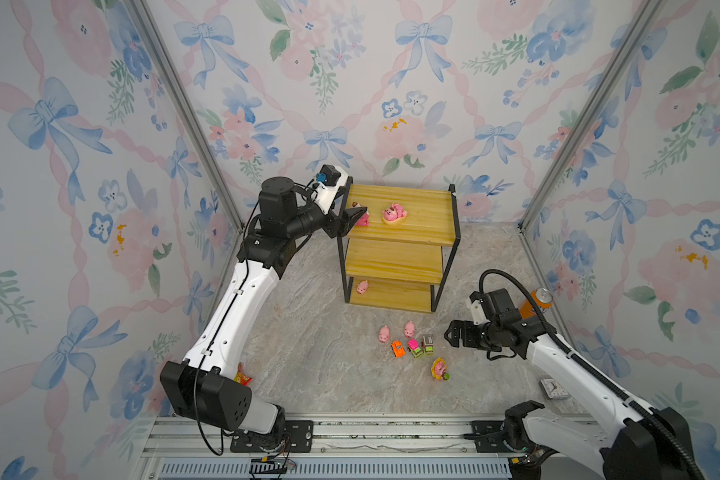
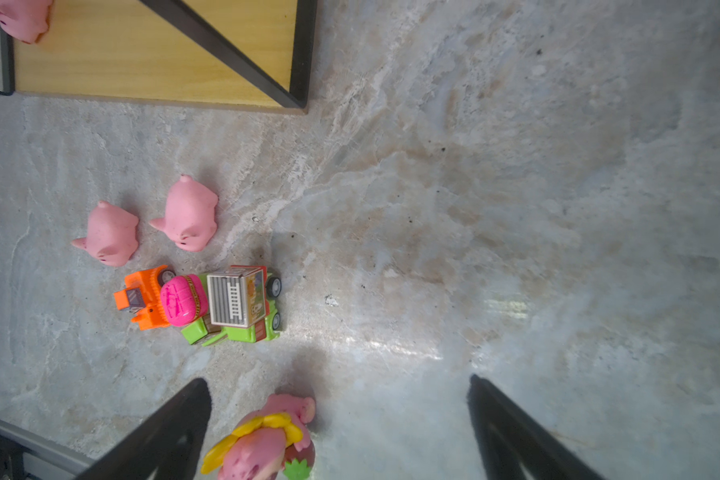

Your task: Place and organize the plastic toys onto the shelf

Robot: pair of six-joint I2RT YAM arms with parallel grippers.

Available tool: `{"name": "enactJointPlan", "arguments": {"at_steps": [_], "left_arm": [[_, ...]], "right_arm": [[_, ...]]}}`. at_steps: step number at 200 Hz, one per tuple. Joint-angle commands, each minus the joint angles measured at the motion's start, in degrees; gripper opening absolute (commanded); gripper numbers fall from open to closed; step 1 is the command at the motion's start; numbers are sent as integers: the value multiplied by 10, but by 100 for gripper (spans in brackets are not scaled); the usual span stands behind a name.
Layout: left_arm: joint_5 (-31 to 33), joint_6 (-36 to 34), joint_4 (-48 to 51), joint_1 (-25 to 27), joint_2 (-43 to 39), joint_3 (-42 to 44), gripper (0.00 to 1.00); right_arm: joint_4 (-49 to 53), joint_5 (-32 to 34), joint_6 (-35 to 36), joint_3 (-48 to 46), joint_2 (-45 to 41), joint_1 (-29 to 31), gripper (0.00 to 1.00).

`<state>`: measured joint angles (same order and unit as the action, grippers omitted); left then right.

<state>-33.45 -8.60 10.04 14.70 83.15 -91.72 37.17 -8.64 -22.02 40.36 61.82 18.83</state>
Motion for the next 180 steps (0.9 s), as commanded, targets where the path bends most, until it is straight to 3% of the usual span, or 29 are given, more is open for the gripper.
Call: {"name": "enactJointPlan", "arguments": {"at_steps": [1, 97, 180], "left_arm": [[24, 49, -11, 4, -12, 15, 75], [72, 77, -9, 47, -3, 36, 75], [90, 80, -9, 52, 16, 35, 65]], "right_arm": [[-1, -5, 2, -9, -10, -4, 99], [0, -5, 2, -8, -10, -3, 98], [1, -4, 3, -6, -7, -3, 98]]}}
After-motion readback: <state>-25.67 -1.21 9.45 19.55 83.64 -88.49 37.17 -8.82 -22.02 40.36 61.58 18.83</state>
